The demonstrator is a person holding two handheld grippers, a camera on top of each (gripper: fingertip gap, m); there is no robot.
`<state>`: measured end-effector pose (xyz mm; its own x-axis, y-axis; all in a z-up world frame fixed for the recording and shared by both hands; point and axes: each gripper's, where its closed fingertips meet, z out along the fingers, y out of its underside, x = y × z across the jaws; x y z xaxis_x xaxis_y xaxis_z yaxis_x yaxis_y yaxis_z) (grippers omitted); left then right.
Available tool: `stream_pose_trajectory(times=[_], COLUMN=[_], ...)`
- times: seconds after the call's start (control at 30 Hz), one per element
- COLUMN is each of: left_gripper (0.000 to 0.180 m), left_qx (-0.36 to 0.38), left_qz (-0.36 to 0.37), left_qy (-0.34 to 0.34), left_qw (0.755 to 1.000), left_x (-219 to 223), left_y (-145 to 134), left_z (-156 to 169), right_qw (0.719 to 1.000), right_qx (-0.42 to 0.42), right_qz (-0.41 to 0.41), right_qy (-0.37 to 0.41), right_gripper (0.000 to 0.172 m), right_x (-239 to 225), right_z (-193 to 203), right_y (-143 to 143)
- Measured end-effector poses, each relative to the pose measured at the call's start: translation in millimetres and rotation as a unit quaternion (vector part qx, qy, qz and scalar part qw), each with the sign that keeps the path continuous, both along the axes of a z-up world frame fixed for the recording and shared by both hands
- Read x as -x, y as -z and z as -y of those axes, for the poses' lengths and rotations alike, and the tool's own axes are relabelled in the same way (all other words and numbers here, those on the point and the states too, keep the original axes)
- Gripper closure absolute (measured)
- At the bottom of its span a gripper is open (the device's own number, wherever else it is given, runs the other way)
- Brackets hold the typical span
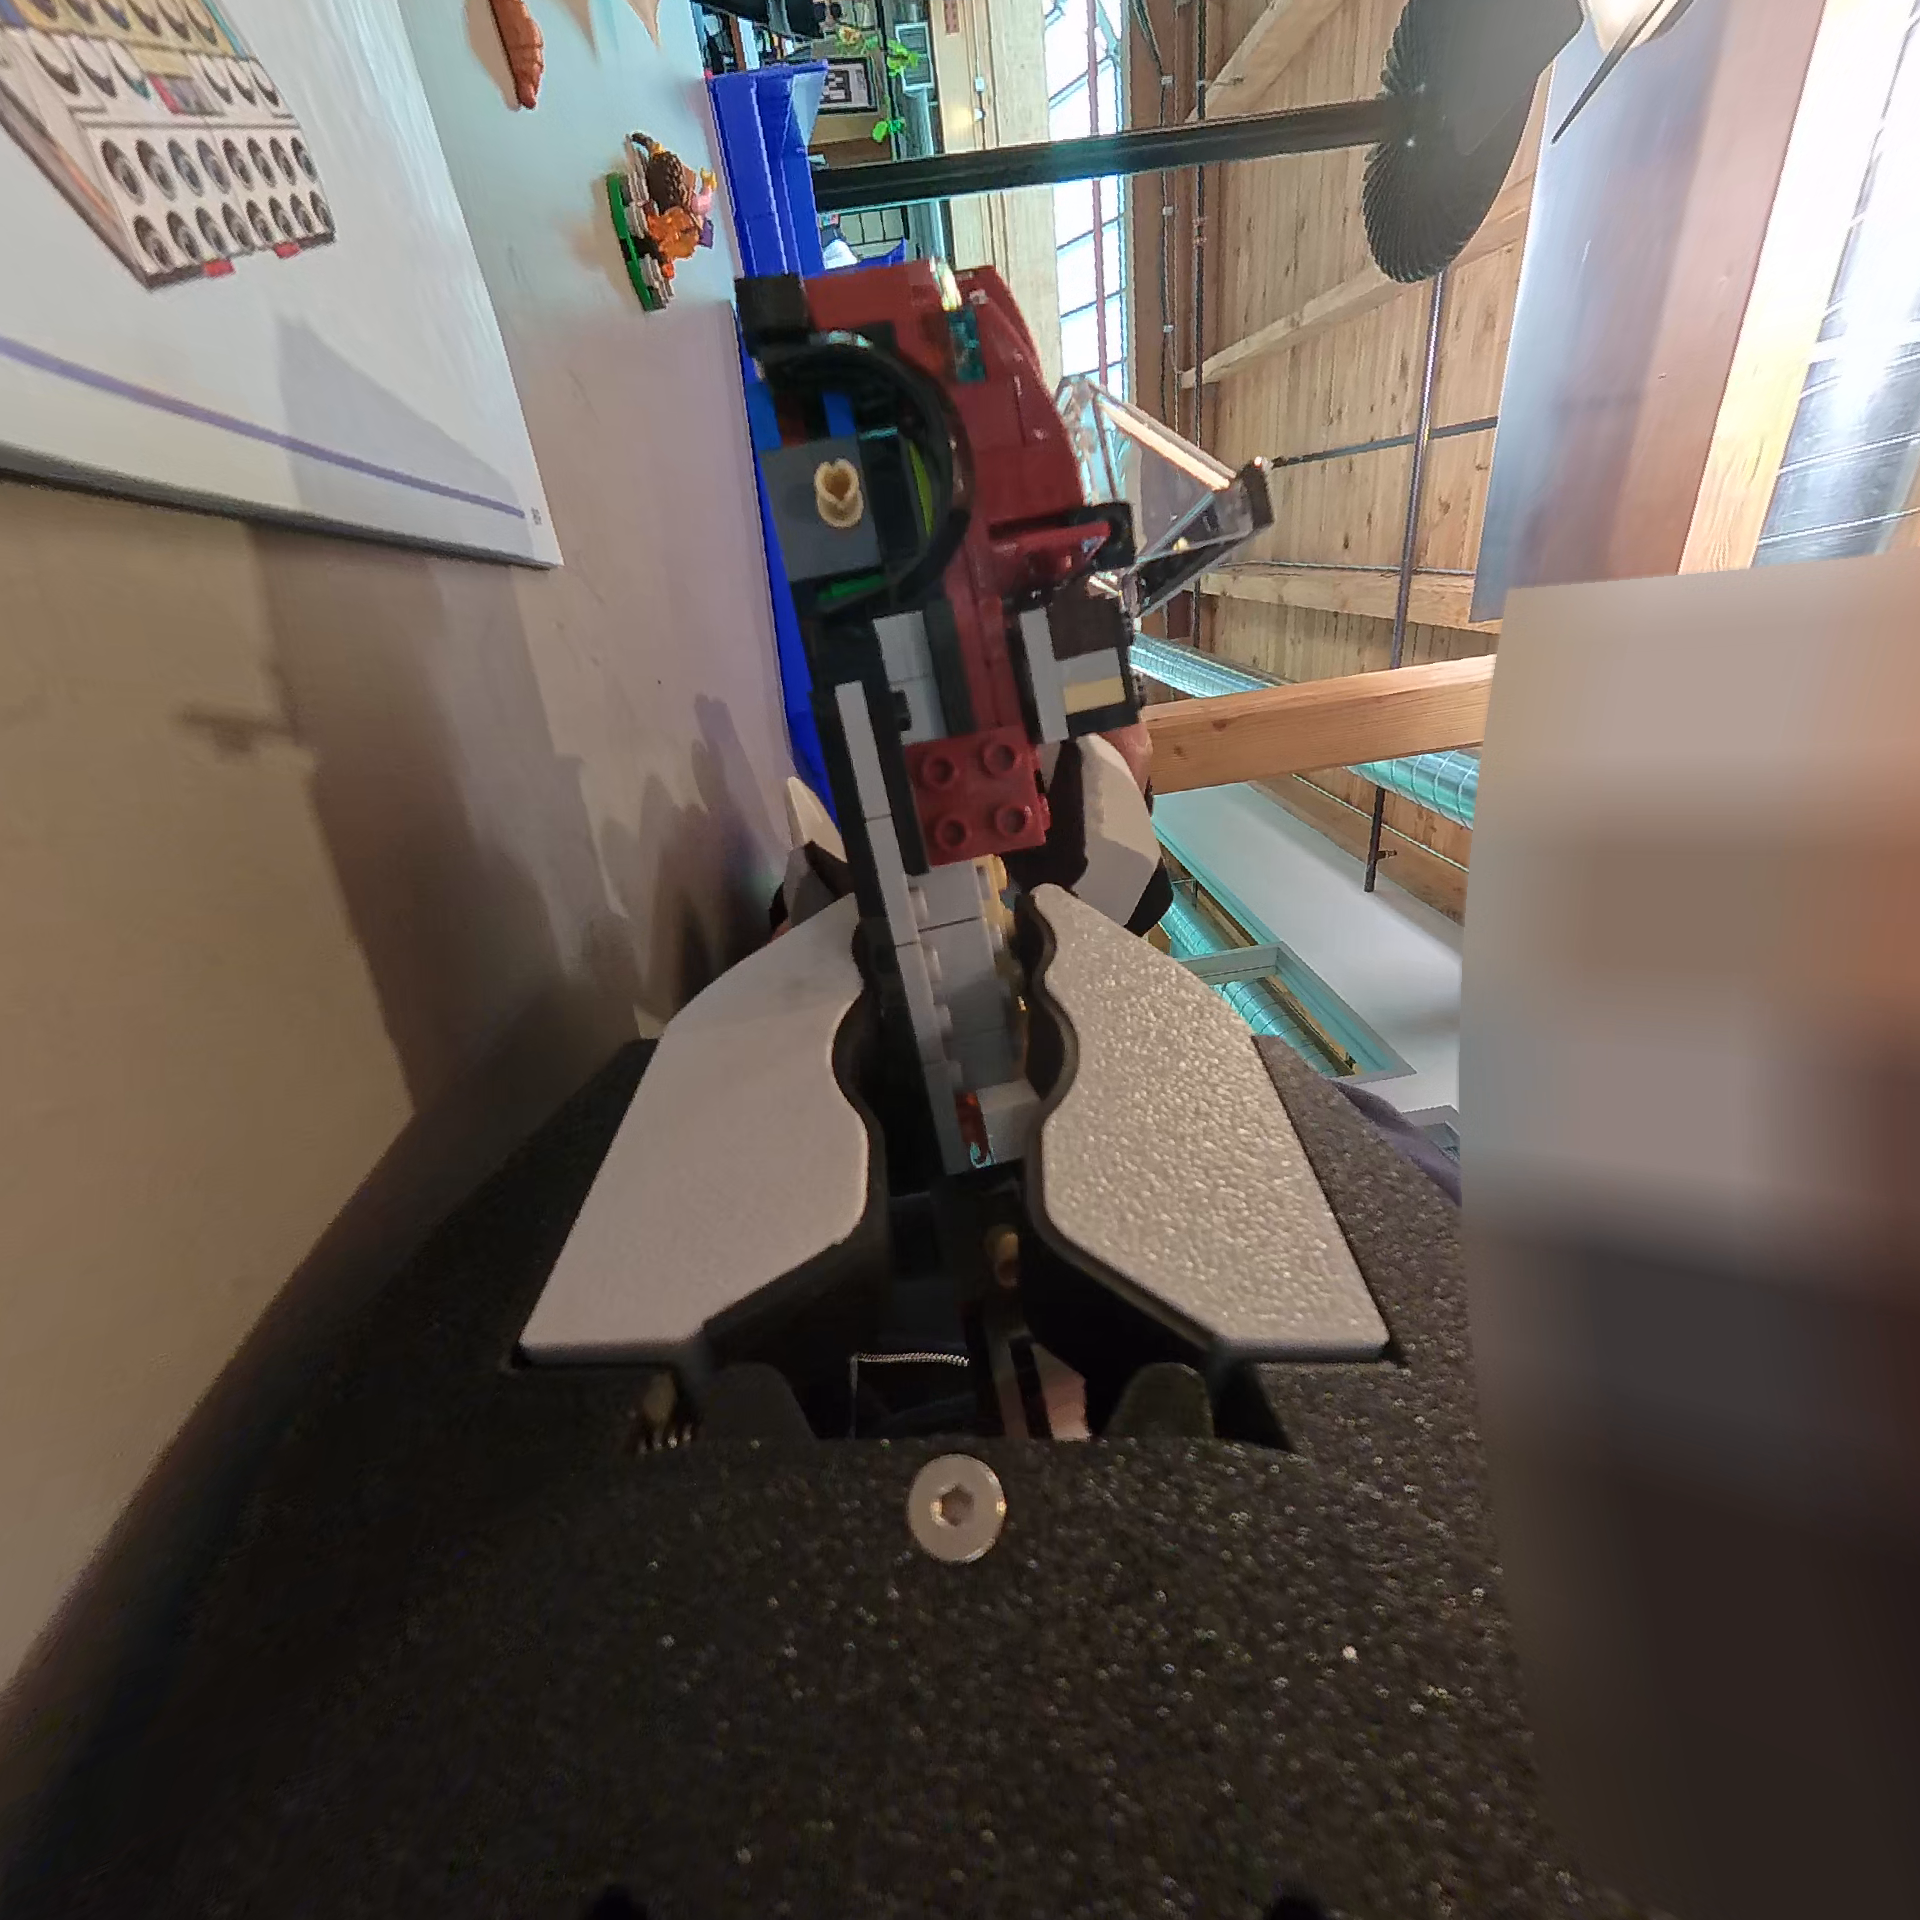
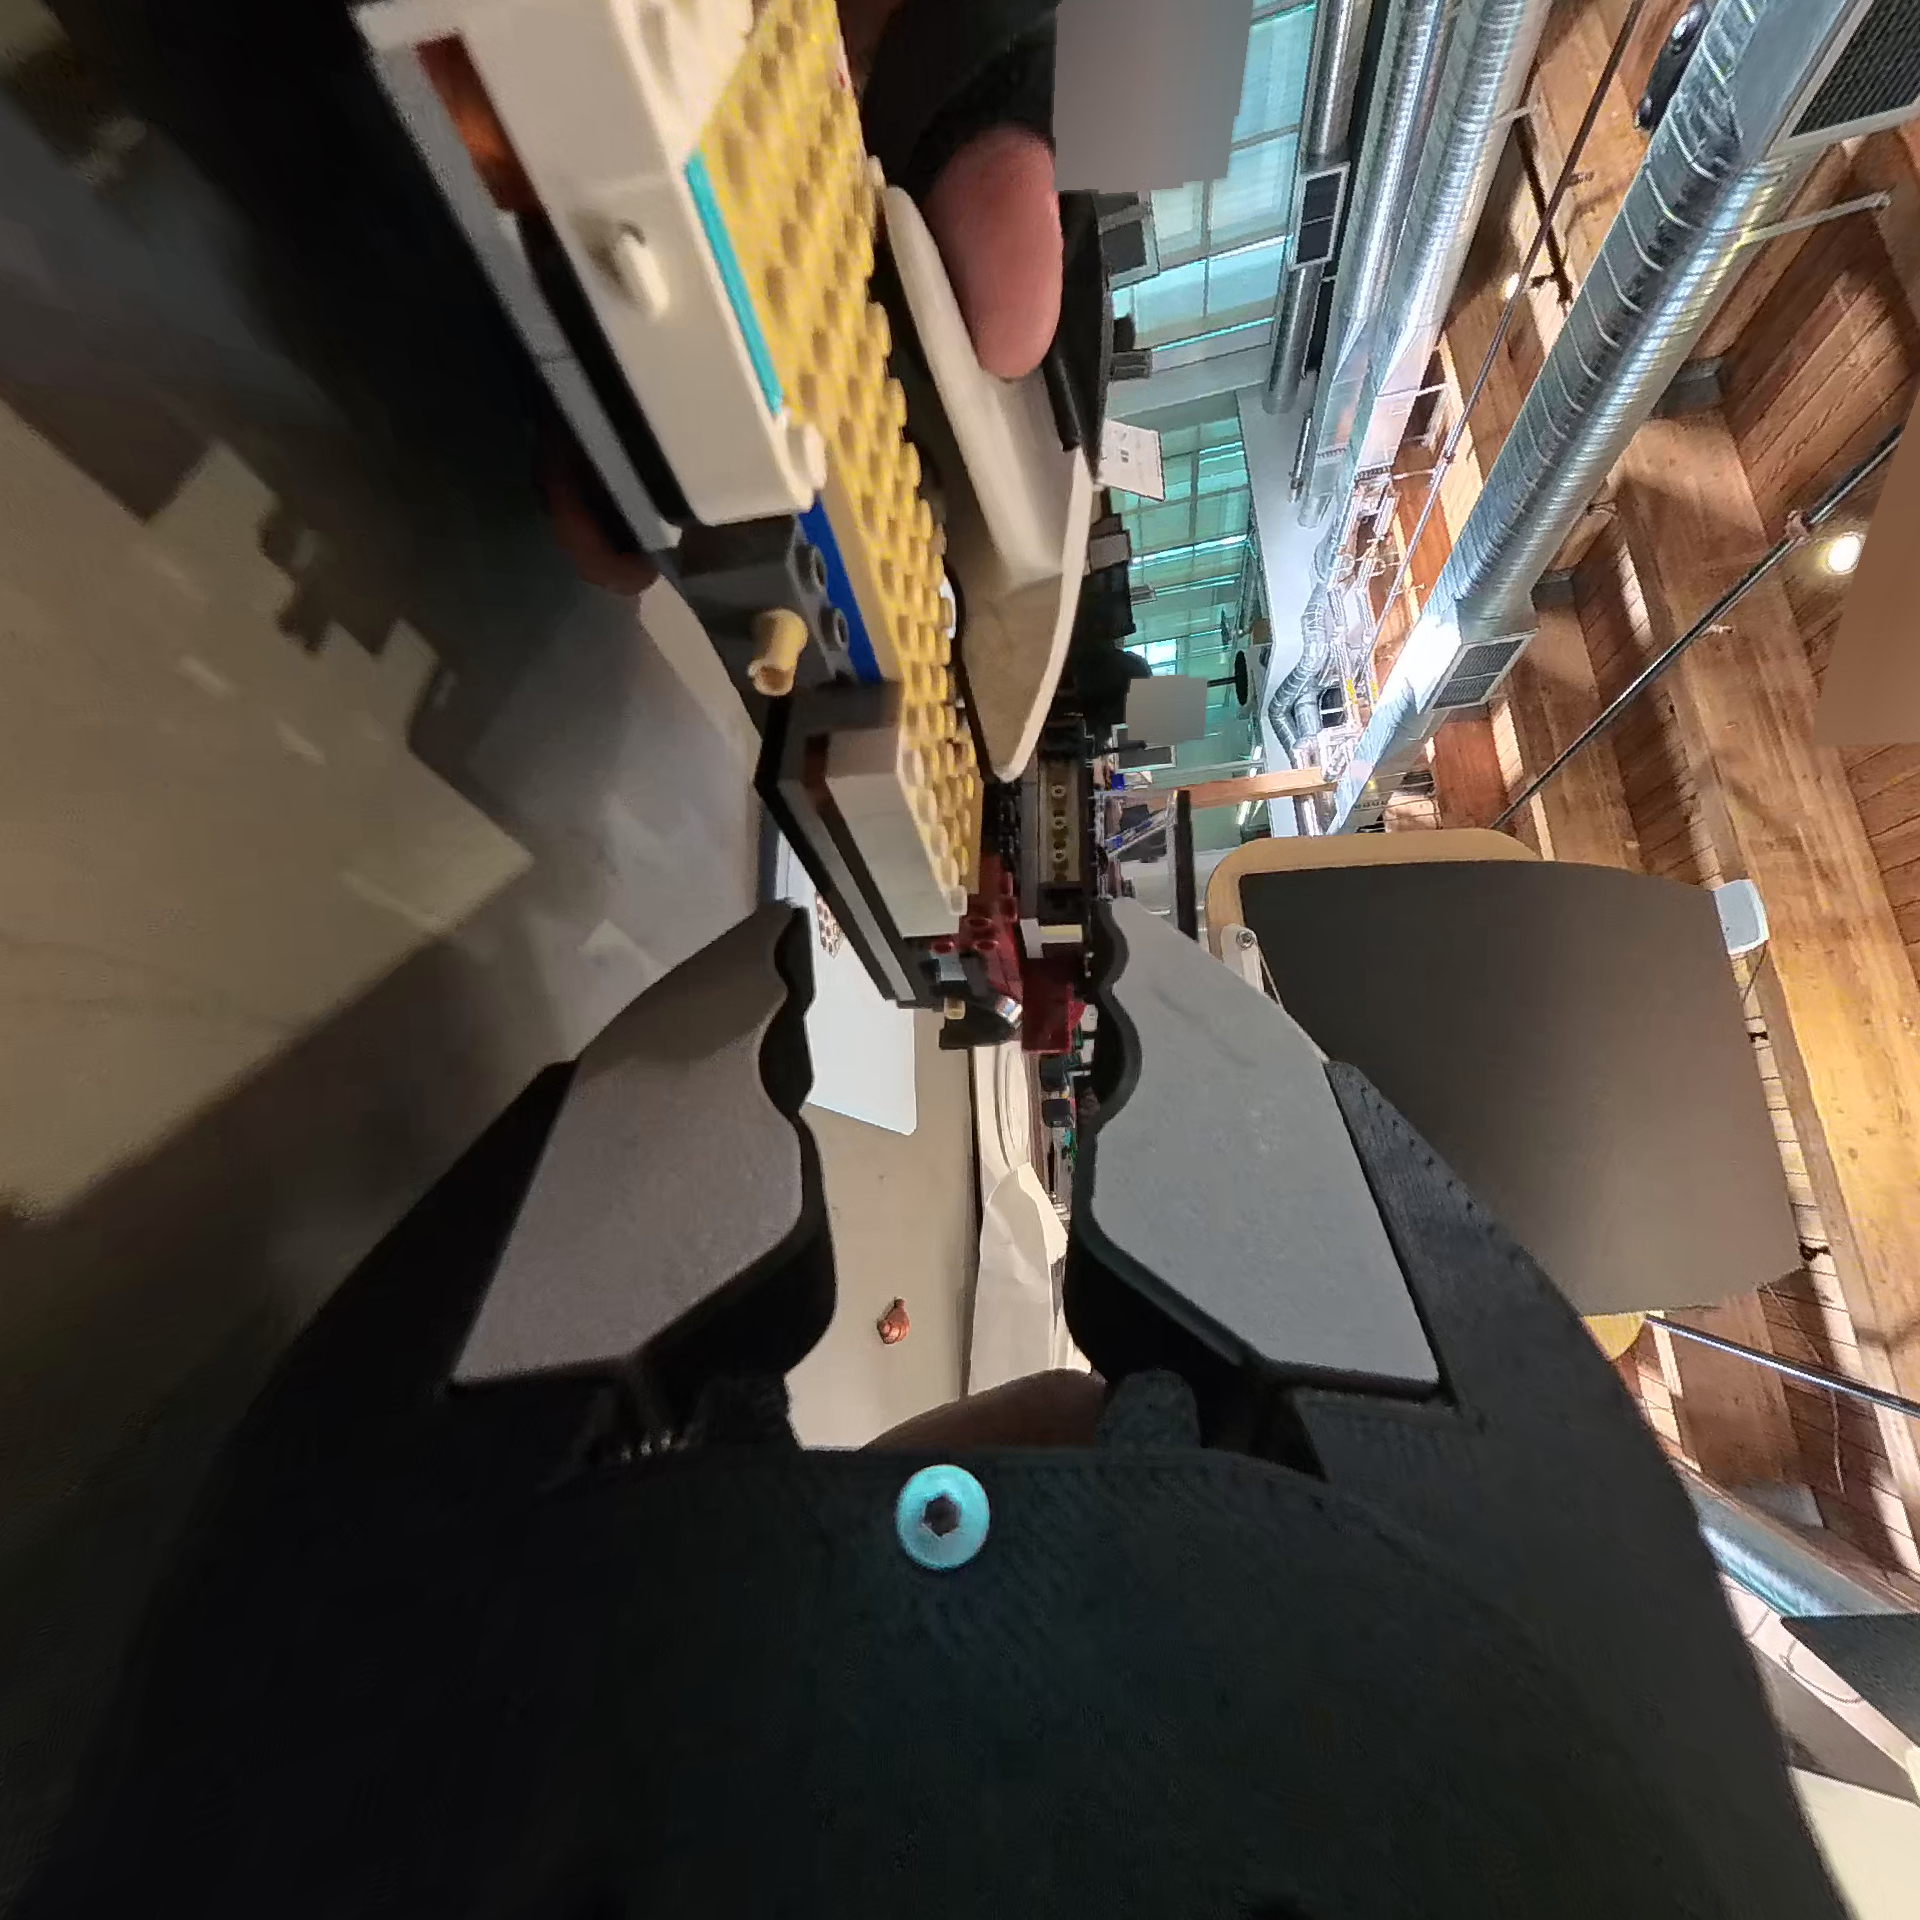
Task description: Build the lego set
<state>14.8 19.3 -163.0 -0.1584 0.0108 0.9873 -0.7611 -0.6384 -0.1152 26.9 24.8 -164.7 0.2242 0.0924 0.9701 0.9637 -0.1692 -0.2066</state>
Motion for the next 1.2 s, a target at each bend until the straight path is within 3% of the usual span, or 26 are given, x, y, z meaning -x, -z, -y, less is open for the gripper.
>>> stream_pose_trajectory(times=[0.3, 0.5, 0.73, 1.2], left_gripper=[0.157, 0.157, 0.157, 0.157], left_qx=[-0.010, -0.024, -0.037, -0.033], left_qz=[0.001, 0.005, 0.007, 0.002], left_qy=[0.001, 0.007, 0.010, 0.010], left_qw=[1.000, 1.000, 0.999, 0.999], left_x=[0.2, 1.7, 2.2, 1.7], left_y=[1.1, 1.8, 3.0, 4.0], left_z=[1.7, 5.2, 7.7, 6.4], right_qw=[1.000, 0.994, 0.989, 0.992], right_qx=[0.013, 0.092, 0.135, 0.119], right_qz=[-0.010, -0.056, -0.046, -0.026], right_qy=[0.006, 0.005, 0.036, 0.021], right_gripper=[0.111, 0.101, 0.097, 0.108], right_x=[-3.1, -2.9, -6.8, -0.4], right_z=[-5.8, -4.0, -7.5, -7.3], right_y=[-3.3, 4.1, 11.6, 6.1])
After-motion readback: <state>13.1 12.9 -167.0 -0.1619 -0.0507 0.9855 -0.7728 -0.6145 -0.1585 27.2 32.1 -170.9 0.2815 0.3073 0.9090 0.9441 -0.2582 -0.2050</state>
